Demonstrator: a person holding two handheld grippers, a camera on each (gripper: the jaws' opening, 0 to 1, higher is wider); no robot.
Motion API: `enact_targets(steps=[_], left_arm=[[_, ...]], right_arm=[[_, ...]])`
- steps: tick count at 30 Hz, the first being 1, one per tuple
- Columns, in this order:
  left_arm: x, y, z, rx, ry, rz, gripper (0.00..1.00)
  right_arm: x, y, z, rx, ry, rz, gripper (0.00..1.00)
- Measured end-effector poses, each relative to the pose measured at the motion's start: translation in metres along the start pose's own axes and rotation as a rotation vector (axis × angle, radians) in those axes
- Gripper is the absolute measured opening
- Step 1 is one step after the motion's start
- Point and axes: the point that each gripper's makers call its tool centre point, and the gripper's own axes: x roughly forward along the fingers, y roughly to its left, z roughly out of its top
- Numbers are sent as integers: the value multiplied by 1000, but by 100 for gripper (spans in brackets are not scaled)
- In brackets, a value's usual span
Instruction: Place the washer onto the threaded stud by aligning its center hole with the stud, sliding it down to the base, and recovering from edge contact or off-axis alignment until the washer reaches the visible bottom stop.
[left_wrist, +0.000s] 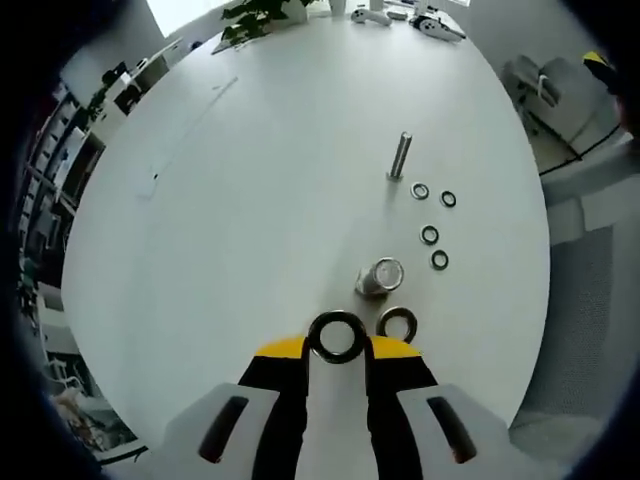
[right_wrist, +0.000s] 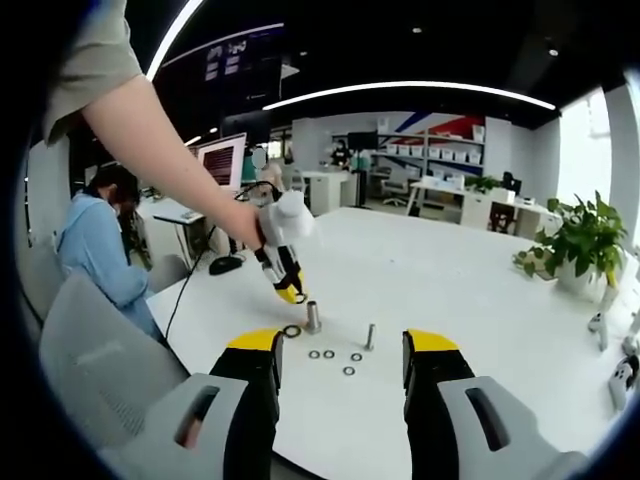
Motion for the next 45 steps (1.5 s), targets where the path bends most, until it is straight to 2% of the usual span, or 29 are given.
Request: enact_targets(steps=[3,10,22,30,45], left_arm=[[-7,-1,6,-20,-26,-5,19],[-17,-11,21,23,-39,-11,19],[-7,-28,42,96,-2,-37,19],[-1,-21,37,121,43,-31,19],[10,-19,34,136,82,-35,19]], right_arm=[[0,1,1,-1,-4,2,50],[-1,1,2,3,-12,4,50],[-1,3,3,-12,-15,12,50],[-1,3,4,-15,-16,14,50],[-1,3,3,-16,-15,15,50]])
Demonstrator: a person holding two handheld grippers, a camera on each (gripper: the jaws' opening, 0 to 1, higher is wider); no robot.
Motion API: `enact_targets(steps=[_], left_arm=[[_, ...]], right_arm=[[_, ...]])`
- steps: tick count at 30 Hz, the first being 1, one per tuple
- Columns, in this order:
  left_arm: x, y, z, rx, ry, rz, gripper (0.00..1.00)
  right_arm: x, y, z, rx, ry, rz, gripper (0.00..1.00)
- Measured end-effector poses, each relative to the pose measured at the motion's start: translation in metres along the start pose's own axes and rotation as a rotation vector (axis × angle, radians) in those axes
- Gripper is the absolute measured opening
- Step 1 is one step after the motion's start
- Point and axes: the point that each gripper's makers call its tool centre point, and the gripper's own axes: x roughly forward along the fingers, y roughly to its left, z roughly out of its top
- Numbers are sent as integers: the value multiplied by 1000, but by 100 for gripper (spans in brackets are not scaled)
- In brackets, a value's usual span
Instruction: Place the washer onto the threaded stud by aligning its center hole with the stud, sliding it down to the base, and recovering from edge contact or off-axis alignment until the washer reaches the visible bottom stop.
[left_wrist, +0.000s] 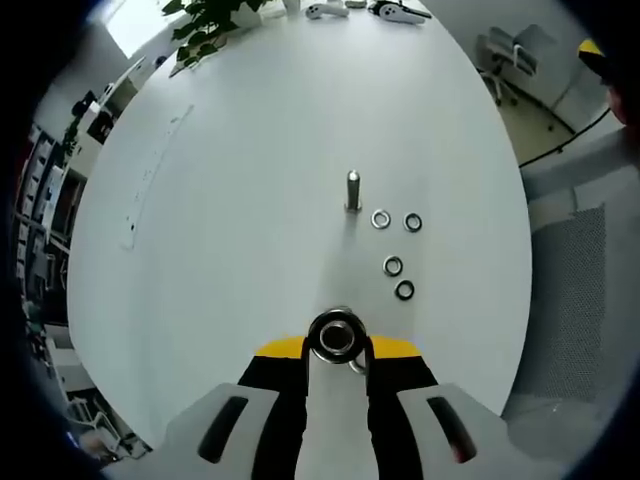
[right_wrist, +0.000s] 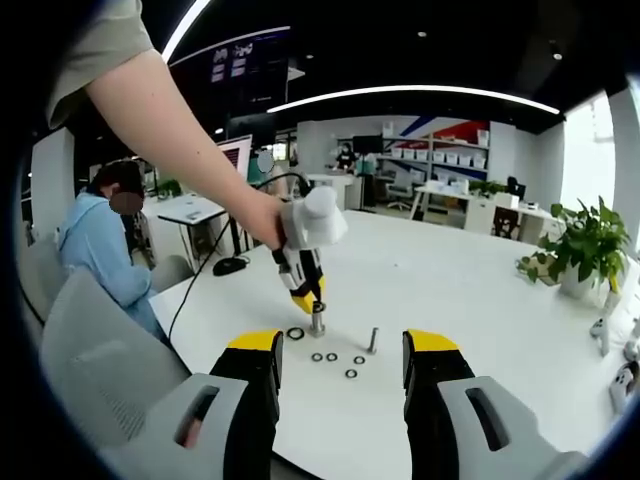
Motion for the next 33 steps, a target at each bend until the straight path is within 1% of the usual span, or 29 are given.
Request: enact_targets(steps=[5,9,13,15,17,18,21,25,28,29,30,31,33], left_arm=[[5,2,-2,-14,6,3,20],[8,-1,-2,-17,12,0,20],[9,-1,-5,-37,37,3,20],[11,-2,-7,-26,42,6,20],[10,-4,-9,-16,57,16,18],[11,-1,-10,-18,58,21,17],[11,-1,-10,-31,48,21,18],[6,-8,-9,-55,36,21,17],[1,-9,-7,-62,23,36,17],[0,-10,-6,-71,15,35,17],[1,-8,-3,-69,-2,46,17],[0,-6,0,-52,-19,64,17],[0,-5,2,-57,-35,56,17]], right_arm=[[0,1,0,-2,1,1,50],[0,0,0,-1,0,0,50],[0,0,0,3,-2,-1,51],[0,-1,1,2,-8,-4,51],[0,-1,1,4,-5,-5,51],[-1,-1,1,4,-5,-6,51],[0,-1,1,4,-6,-6,51],[0,0,1,2,-7,-4,51],[0,0,1,-1,-2,-3,51],[0,0,1,-2,-4,-3,51],[0,1,1,-2,-4,-2,51],[0,1,1,-4,-3,0,51],[0,1,1,-8,-2,0,51]])
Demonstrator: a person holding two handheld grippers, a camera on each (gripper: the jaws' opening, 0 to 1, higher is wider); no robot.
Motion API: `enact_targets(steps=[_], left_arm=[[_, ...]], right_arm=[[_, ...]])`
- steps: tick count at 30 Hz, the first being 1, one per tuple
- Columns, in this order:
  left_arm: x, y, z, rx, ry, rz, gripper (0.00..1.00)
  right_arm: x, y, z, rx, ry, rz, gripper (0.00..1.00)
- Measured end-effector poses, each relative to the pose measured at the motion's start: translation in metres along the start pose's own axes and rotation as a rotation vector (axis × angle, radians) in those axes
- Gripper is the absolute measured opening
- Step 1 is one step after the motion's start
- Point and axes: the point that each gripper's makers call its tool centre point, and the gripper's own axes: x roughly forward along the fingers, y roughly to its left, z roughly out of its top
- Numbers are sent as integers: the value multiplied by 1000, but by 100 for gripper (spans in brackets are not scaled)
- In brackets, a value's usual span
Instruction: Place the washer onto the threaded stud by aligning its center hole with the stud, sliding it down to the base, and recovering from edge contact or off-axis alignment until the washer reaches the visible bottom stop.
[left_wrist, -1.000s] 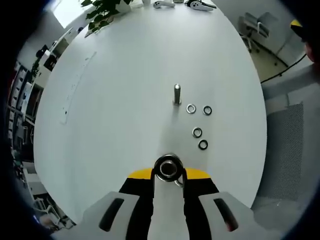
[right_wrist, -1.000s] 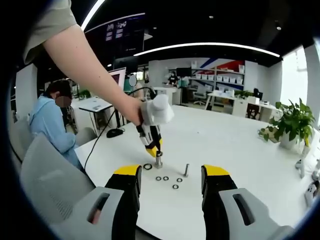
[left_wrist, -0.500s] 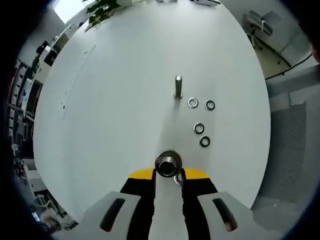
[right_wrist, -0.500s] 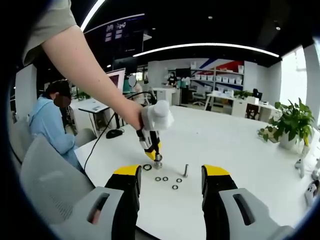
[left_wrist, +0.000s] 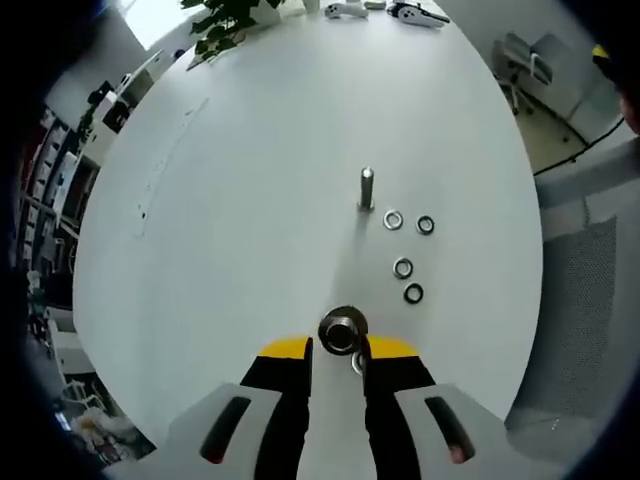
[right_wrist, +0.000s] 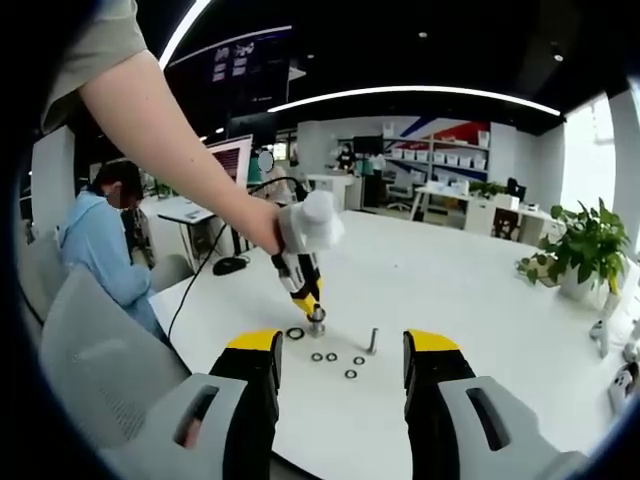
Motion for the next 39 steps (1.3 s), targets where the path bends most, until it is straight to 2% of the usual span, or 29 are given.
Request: enact_targets(steps=[4,12,24,28,32,36,39], left_arm=[[1,-3,3,-3,-18,-10,19],[12,-8,-4,-28,2,-29,19],[0,-9,-4,-49,-10,-7,20],[-7,-6,0,-82,-50,19,20],[-21,-5,7,-180,-141,37,21],[-36,-9,2,-189,-173,68,22],[-43,-7,-2,-235,-219,83,22]], right_arm=[[0,0,0,-3,2,1,51],[0,0,-1,-7,6,-1,51],[0,0,-1,-10,7,2,51],[1,1,-2,-9,9,8,51],[2,4,-2,-16,13,15,51],[3,7,-2,-29,18,29,51],[3,9,-2,-38,20,35,51]])
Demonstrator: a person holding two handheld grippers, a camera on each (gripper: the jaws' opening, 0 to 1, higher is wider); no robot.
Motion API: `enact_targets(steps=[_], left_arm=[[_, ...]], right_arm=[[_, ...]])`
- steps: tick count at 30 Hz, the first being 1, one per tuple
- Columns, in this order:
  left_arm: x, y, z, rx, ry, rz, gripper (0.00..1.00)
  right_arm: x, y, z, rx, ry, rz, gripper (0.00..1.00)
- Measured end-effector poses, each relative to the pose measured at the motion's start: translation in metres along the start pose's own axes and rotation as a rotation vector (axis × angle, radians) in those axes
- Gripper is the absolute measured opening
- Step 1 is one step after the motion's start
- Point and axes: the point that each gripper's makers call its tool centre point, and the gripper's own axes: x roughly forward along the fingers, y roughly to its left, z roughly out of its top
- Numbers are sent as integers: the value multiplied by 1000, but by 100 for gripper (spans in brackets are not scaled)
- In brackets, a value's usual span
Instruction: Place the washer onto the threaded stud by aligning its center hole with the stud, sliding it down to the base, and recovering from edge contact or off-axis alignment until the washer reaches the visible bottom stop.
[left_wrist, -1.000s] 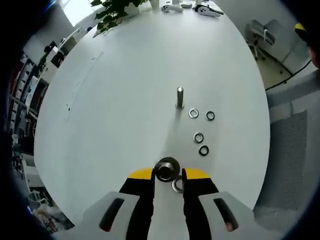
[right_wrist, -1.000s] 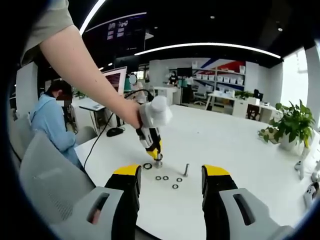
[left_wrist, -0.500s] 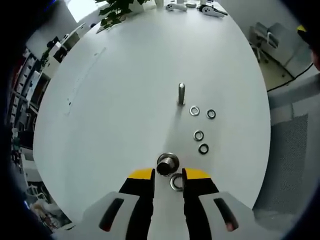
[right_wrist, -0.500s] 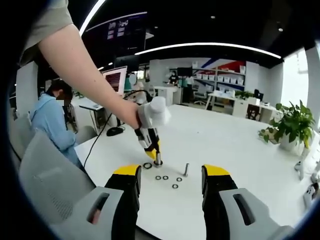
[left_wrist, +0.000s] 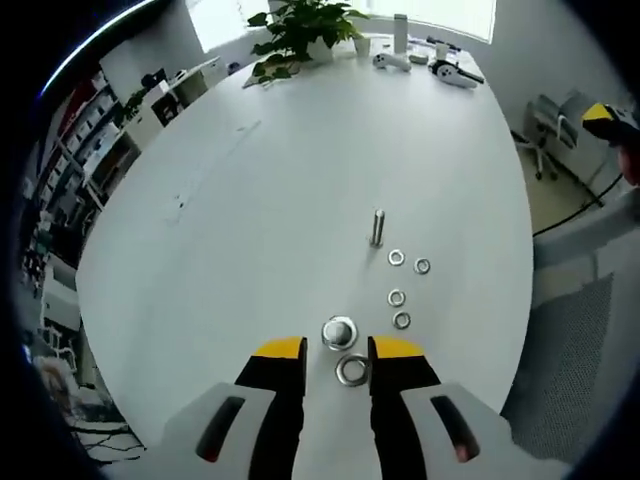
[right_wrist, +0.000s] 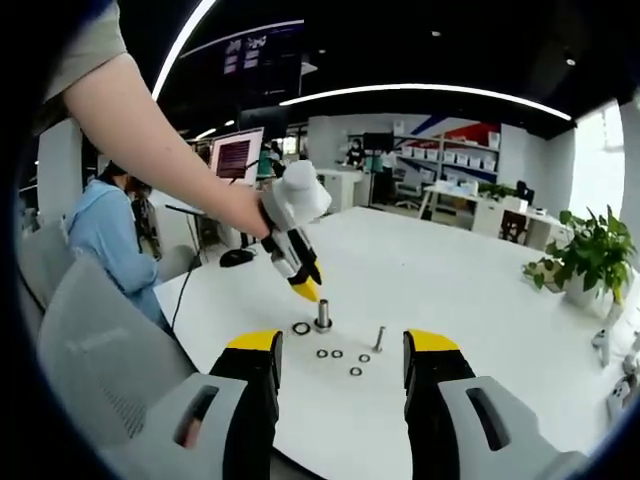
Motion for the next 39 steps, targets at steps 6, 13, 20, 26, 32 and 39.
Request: enact_targets(steps=[6,13,20,26,32,39], left_arm=[[-24,-1,0,-75,-98,27,24],[-51,-8,-10,-169,-206,75,26],[-81,-24,-17,-239,-317,125,28],[-100,-35,-16,-260,-389,168,28],[-124,-46,-22,-390,-527,201,33],[-155,-48,-42,-503,-667,285,35]], right_arm=[[1,5,-1,-15,9,18,51],[3,13,-3,-43,25,46,50],[5,17,-7,-38,43,67,50],[5,23,-4,-64,34,75,50],[5,23,-4,-63,32,87,51],[5,26,-1,-68,20,100,51]])
